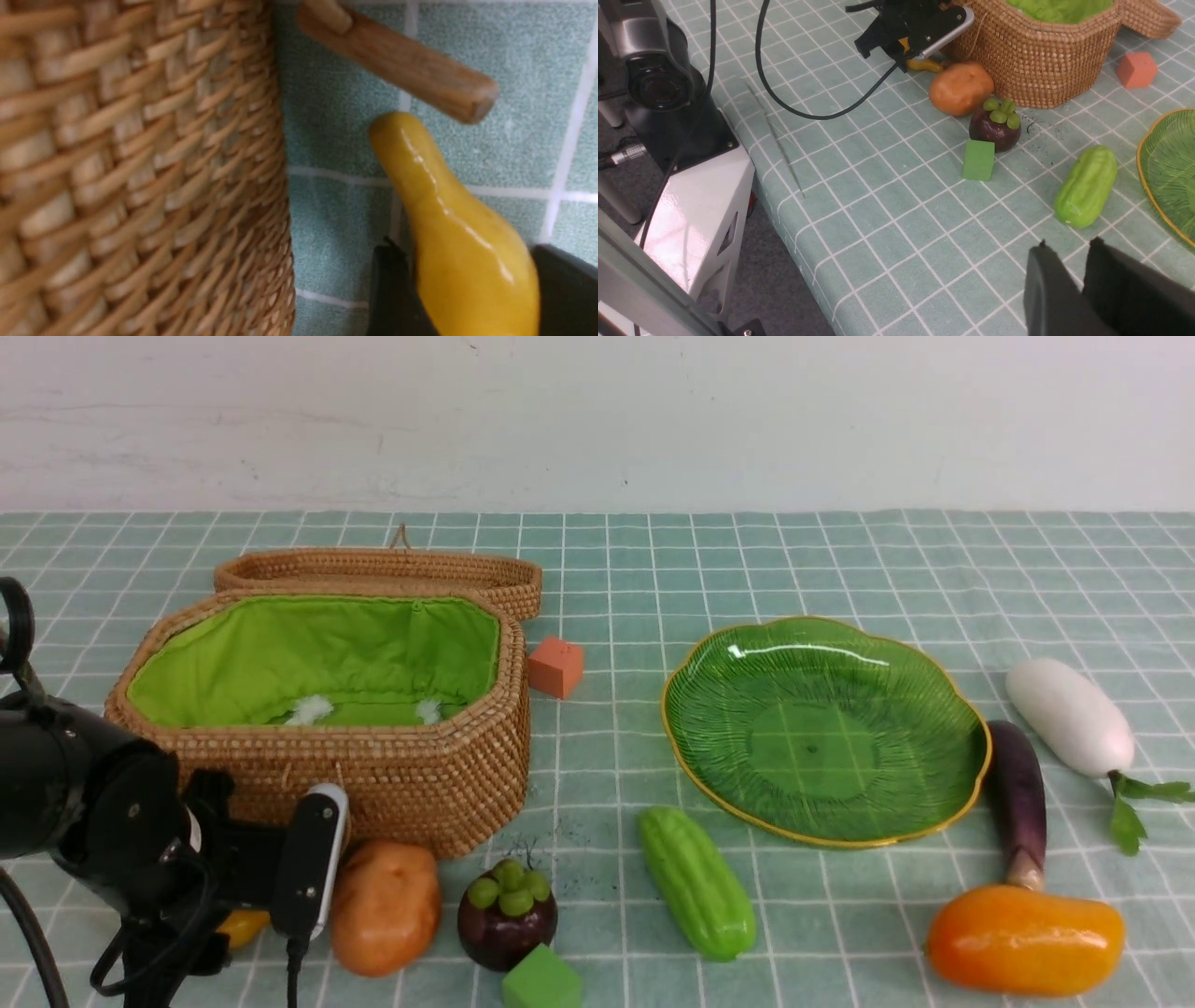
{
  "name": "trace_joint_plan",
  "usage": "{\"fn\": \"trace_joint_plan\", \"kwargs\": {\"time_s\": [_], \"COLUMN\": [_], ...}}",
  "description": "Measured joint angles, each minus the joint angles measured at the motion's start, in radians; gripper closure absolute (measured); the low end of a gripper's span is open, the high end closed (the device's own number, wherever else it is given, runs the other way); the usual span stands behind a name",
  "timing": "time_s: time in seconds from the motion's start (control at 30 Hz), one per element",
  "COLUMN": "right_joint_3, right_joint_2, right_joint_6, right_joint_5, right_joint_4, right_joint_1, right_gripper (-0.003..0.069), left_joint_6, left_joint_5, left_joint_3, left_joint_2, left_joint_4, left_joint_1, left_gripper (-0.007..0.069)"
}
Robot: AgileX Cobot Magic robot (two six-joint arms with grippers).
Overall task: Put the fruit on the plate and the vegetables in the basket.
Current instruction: Use the left arm to grab a banana and put it into the right plate
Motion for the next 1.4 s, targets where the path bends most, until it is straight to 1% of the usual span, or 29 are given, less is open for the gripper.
{"fn": "trace_joint_plan", "kwargs": {"time_s": [0.1,0.13,0.17,0.33,0.43,0.47,0.5,0.57,0.67,0.7,0.8,0.83,0.87,0.93,1.0,1.03,1.07,1.1,1.13,1.2,1.23,1.3,1.4], "right_joint_3": [0.0,0.0,0.0,0.0,0.0,0.0,0.0,0.0,0.0,0.0,0.0,0.0,0.0,0.0,0.0,0.0,0.0,0.0,0.0,0.0,0.0,0.0,0.0], "right_joint_2": [0.0,0.0,0.0,0.0,0.0,0.0,0.0,0.0,0.0,0.0,0.0,0.0,0.0,0.0,0.0,0.0,0.0,0.0,0.0,0.0,0.0,0.0,0.0], "right_joint_6": [0.0,0.0,0.0,0.0,0.0,0.0,0.0,0.0,0.0,0.0,0.001,0.001,0.001,0.001,0.013,0.016,0.032,0.057,0.078,0.115,0.126,0.209,0.343], "right_joint_5": [0.0,0.0,0.0,0.0,0.0,0.0,0.0,0.0,0.0,0.0,-0.011,-0.029,-0.033,-0.095,-0.202,-0.22,-0.255,-0.314,-0.353,-0.411,-0.42,-0.456,-0.447], "right_joint_4": [0.001,0.002,0.006,0.039,0.052,0.056,0.058,0.059,0.06,0.06,0.063,0.066,0.066,0.068,0.069,0.07,0.071,0.072,0.068,0.05,0.043,-0.024,-0.153], "right_joint_1": [0.0,0.0,0.0,0.0,0.0,0.0,0.0,0.0,0.0,0.0,0.0,0.0,0.0,0.0,0.0,0.0,0.0,0.0,0.0,0.0,0.0,0.0,0.0], "right_gripper": [0.052,0.0519,0.0519,0.0518,0.0517,0.0517,0.0517,0.0517,0.0517,0.0517,0.0517,0.0517,0.0517,0.0517,0.0517,0.0517,0.0517,0.0517,0.0517,0.0516,0.0516,0.0517,0.0517], "left_joint_6": [0.0,-0.001,-0.001,-0.003,-0.003,-0.013,-0.021,-0.033,-0.077,-0.115,-0.189,-0.225,-0.23,-0.299,-0.335,-0.335,-0.336,-0.336,-0.336,-0.337,-0.337,-0.338,-0.342], "left_joint_5": [0.003,0.004,0.005,0.048,0.103,0.161,0.188,0.209,0.267,0.315,0.383,0.394,0.395,0.38,0.347,0.342,0.333,0.314,0.305,0.28,0.276,0.234,0.189], "left_joint_3": [0.0,0.0,0.0,-0.004,-0.004,-0.004,-0.003,-0.003,-0.003,-0.003,-0.003,-0.004,-0.006,-0.039,-0.115,-0.122,-0.149,-0.205,-0.231,-0.288,-0.294,-0.373,-0.467], "left_joint_2": [0.0,0.0,0.0,0.0,-0.009,-0.029,-0.043,-0.07,-0.152,-0.212,-0.305,-0.353,-0.361,-0.445,-0.513,-0.519,-0.527,-0.527,-0.522,-0.484,-0.484,-0.381,-0.234], "left_joint_4": [0.0,0.0,0.0,0.005,0.005,-0.001,-0.006,-0.008,-0.019,-0.026,-0.025,-0.02,-0.02,-0.019,-0.02,-0.02,-0.02,-0.02,-0.02,-0.02,-0.02,-0.02,-0.035], "left_joint_1": [0.0,0.0,0.0,-0.001,-0.001,-0.001,-0.001,-0.001,-0.001,-0.001,-0.001,-0.001,-0.001,-0.004,-0.043,-0.048,-0.079,-0.141,-0.167,-0.251,-0.261,-0.383,-0.473], "left_gripper": [0.0291,0.0314,0.032,0.0319,0.0319,0.0319,0.0319,0.0319,0.0319,0.0319,0.0319,0.0319,0.0319,0.0319,0.0319,0.0319,0.0319,0.0319,0.0319,0.0319,0.0319,0.0319,0.0319]}}
